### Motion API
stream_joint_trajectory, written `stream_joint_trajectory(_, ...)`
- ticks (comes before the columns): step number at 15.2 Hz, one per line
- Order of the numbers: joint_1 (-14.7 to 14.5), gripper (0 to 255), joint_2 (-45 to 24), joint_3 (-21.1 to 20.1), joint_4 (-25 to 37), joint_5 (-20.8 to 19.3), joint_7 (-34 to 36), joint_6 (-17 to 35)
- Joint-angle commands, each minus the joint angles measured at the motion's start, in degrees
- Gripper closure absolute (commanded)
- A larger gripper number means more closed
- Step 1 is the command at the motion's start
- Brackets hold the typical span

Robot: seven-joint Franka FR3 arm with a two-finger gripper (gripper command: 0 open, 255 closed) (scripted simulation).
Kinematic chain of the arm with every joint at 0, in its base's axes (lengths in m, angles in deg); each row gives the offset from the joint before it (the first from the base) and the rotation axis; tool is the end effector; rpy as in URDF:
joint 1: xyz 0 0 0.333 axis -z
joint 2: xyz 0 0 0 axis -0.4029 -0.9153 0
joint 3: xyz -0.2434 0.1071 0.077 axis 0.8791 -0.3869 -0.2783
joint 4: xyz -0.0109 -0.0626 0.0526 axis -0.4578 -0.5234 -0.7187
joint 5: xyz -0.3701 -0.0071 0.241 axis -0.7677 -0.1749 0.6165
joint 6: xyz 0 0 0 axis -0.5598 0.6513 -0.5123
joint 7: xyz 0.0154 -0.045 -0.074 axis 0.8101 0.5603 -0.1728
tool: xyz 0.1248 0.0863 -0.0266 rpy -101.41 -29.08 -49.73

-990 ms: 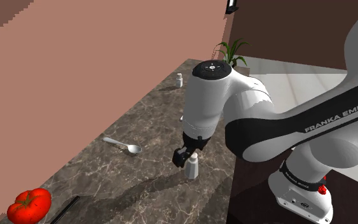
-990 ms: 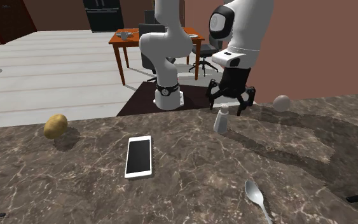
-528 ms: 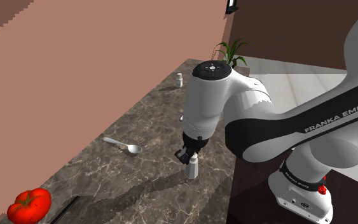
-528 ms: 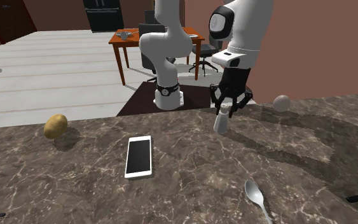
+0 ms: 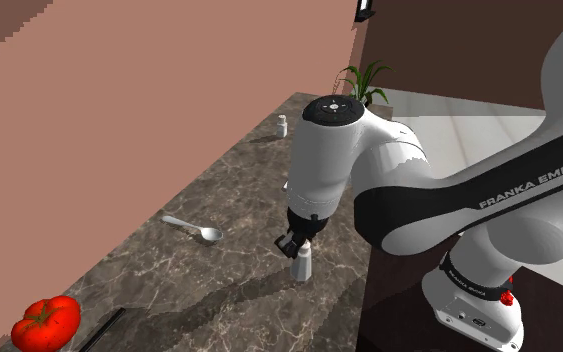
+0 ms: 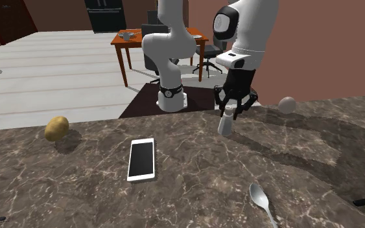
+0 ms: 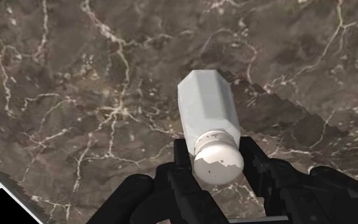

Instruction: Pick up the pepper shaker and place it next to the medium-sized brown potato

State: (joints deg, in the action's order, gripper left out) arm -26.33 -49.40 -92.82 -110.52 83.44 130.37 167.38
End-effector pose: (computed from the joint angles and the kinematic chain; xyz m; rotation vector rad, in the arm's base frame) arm 0.3452 0.3137 0.2471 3.0432 -0.1122 0.2244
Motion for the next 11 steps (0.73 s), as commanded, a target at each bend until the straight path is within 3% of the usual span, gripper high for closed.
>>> stream_joint_trajectory(1, -0.25, 255, 0.58, 0.44, 0.36, 0.21, -0.32, -0.95)
stream_joint_trajectory(11, -1.84, 255, 5.37, 4.16, 4.81, 1.19, -2.68, -9.95)
